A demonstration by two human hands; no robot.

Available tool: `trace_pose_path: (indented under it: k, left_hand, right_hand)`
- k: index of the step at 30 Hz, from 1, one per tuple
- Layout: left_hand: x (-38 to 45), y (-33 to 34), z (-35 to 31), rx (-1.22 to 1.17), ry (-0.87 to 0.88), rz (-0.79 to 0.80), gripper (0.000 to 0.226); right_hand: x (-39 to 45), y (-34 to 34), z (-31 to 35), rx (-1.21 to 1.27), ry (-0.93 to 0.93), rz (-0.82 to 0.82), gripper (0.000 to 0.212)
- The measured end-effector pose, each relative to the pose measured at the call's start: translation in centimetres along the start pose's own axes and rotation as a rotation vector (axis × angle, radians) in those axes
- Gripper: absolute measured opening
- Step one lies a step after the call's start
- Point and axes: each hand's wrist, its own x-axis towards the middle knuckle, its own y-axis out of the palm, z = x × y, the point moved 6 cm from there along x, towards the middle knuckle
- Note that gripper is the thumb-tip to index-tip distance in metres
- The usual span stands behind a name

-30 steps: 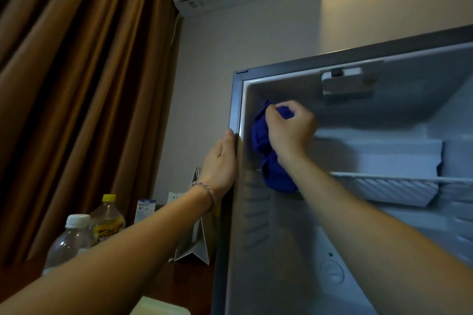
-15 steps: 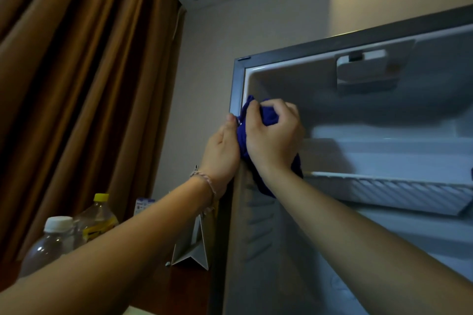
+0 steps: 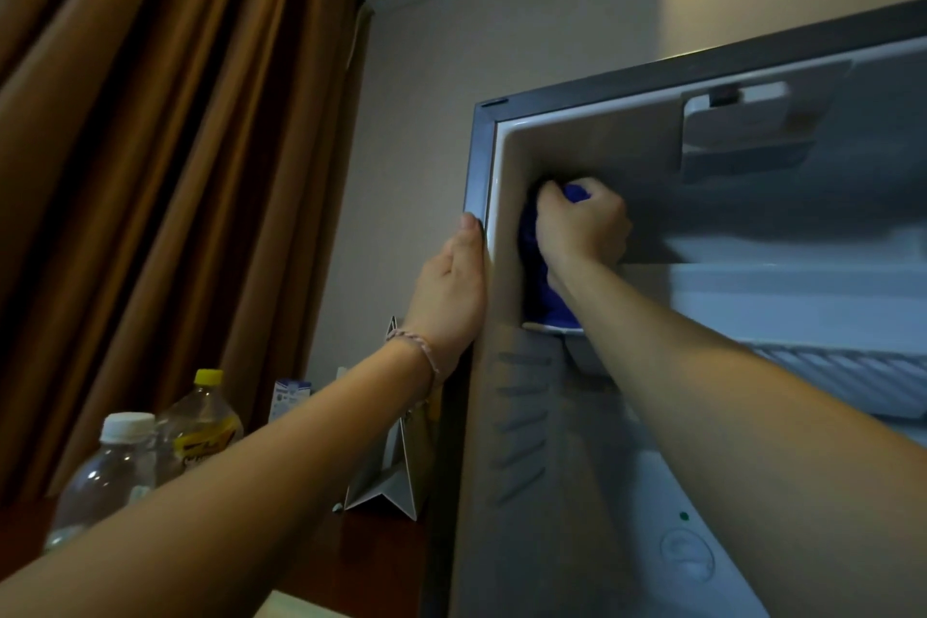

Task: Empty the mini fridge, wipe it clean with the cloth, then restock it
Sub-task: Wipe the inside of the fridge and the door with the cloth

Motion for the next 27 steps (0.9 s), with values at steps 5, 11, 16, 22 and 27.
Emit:
trace_pose_path:
  k: [5,11,16,22,27]
  left_hand:
    - [-0.4,0.1,-0.2,-0.009,-0.026,0.003,0.043]
    - [-0.5,0.4,-0.1,-0.057,-0.047,0.030,0.067]
    - [-0.4,0.3,0.4,-0.063,-0.064,0.035,0.061]
    - [-0.4,0.1,0.3,-0.025,-0.066,0.013,0.063]
    - [-0.8,0.0,0.0,-0.010,-0.072,-0.022,0.055]
  right_hand:
    - [-2.3,-1.3,-0.3,0.001,0.015,0.049,0.022]
    - [-4.8,-1.4,2.3,0.020,-0.238,0.009,0.018]
    - [-3.9,-1.1,2.7,0.054,-0.267,-0.051,0.018]
    - [-0.4,-0.6,0.6,-0.026,-0.091,0.070,0.023]
    - [-0.3,-1.1,-1.0,-0.090,0.047,0.223,0.026]
